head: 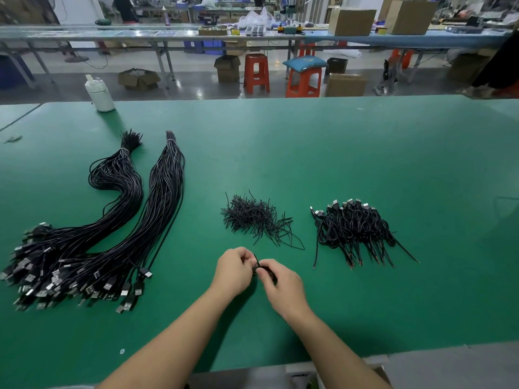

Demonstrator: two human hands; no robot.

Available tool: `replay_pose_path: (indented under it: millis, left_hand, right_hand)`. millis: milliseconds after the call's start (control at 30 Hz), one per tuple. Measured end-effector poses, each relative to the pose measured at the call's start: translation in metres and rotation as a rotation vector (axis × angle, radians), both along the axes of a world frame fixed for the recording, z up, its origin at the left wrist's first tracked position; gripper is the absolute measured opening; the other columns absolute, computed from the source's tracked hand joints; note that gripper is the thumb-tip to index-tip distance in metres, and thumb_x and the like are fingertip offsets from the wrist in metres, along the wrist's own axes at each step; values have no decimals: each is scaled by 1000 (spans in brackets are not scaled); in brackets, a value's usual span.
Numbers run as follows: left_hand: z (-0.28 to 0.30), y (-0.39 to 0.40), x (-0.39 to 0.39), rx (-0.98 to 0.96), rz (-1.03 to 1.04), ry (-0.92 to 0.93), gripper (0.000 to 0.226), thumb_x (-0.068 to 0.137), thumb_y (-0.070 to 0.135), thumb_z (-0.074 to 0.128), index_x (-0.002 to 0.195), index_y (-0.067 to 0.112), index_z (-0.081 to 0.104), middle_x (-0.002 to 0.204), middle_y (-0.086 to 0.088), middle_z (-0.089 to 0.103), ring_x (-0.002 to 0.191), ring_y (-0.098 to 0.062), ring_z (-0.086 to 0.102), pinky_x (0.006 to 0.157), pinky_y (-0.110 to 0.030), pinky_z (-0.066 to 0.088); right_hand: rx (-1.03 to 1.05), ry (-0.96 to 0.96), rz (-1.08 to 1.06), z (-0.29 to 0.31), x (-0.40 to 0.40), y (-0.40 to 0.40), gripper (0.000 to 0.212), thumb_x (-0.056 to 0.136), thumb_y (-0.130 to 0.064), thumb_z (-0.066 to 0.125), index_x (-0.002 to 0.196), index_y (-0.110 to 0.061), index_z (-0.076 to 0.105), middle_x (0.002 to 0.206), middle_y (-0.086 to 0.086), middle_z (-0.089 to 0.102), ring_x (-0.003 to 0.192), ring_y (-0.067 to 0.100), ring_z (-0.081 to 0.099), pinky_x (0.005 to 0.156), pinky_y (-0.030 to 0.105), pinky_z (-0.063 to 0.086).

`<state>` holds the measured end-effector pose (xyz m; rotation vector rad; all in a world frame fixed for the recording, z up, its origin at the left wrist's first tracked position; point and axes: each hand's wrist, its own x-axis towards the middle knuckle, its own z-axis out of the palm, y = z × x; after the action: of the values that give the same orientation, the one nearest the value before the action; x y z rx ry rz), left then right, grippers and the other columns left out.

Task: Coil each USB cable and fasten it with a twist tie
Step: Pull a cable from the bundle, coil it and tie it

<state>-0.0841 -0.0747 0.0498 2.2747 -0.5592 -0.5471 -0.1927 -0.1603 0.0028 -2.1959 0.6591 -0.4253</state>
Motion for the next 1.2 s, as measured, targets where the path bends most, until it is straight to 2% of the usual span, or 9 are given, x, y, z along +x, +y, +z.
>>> replay_pose_path:
  millis: [167, 300, 500, 567, 633, 767, 1033, 1133, 1200]
  left_hand:
    - [-5, 2, 0, -42, 18, 37, 19, 91, 15, 64, 74, 24, 66, 73, 8, 68, 67, -9, 58, 58, -19, 41]
    - [-2, 5, 7, -25, 57, 49, 19, 83, 31, 77, 70, 19, 69, 65, 7, 66, 58, -7, 54, 51, -20, 37]
    - [12, 8, 18, 61, -32, 84, 45, 93, 48, 59, 69, 14, 76, 62, 6, 68, 58, -17, 56, 60, -25, 45]
    - [18, 8, 20, 149, -125, 68, 41, 89, 49, 65, 73, 13, 75, 55, 5, 58, 51, -15, 48, 52, -22, 39]
    - [22, 8, 21, 199, -195, 52, 26, 86, 40, 71, 72, 19, 76, 50, 10, 58, 43, -5, 48, 47, -18, 37]
    - [27, 4, 17, 238, -239, 8, 12, 85, 29, 73, 77, 21, 78, 60, 11, 64, 54, -3, 54, 49, -18, 39]
    - [22, 1, 8, 215, -201, -29, 18, 85, 22, 73, 69, 24, 66, 68, 9, 65, 65, -9, 57, 61, -20, 44]
    - [23, 2, 9, 253, -229, -55, 17, 86, 22, 71, 71, 25, 65, 72, 8, 66, 69, -10, 59, 62, -22, 46]
    - [24, 4, 10, 287, -273, -87, 14, 87, 22, 68, 74, 24, 63, 78, 5, 68, 78, -15, 63, 70, -26, 51]
  right_hand:
    - [60, 14, -13, -1, 0, -1, 14, 96, -36, 58, 104, -32, 69, 75, -14, 69, 72, 6, 66, 73, 36, 55]
    - [102, -14, -39, -4, 0, -2, 11, 95, -31, 61, 101, -32, 70, 72, -14, 70, 69, 1, 67, 74, 35, 56]
    - [28, -17, -36, -7, 1, 0, 12, 96, -33, 59, 100, -29, 69, 72, -11, 70, 71, 7, 67, 74, 36, 55]
    - [-11, -23, -29, -8, 1, 1, 13, 96, -32, 59, 102, -28, 70, 76, -9, 71, 73, 10, 68, 75, 34, 55]
    - [-37, -25, -14, -9, 1, 2, 14, 96, -31, 58, 103, -27, 70, 82, -9, 72, 77, 12, 68, 76, 33, 54]
    - [-95, -17, 7, -10, 1, 4, 15, 98, -27, 58, 106, -26, 70, 92, -8, 72, 83, 13, 67, 79, 34, 53]
    - [-83, -4, -31, -13, 1, 4, 13, 97, -30, 61, 106, -27, 69, 93, -8, 74, 85, 14, 68, 79, 35, 54]
    - [-96, 11, -25, -15, 2, 4, 15, 96, -33, 62, 107, -26, 70, 96, -8, 74, 87, 14, 68, 81, 34, 53]
    - [-84, 31, -15, -13, 1, 3, 16, 94, -37, 64, 106, -28, 70, 97, -10, 74, 88, 11, 67, 81, 30, 53]
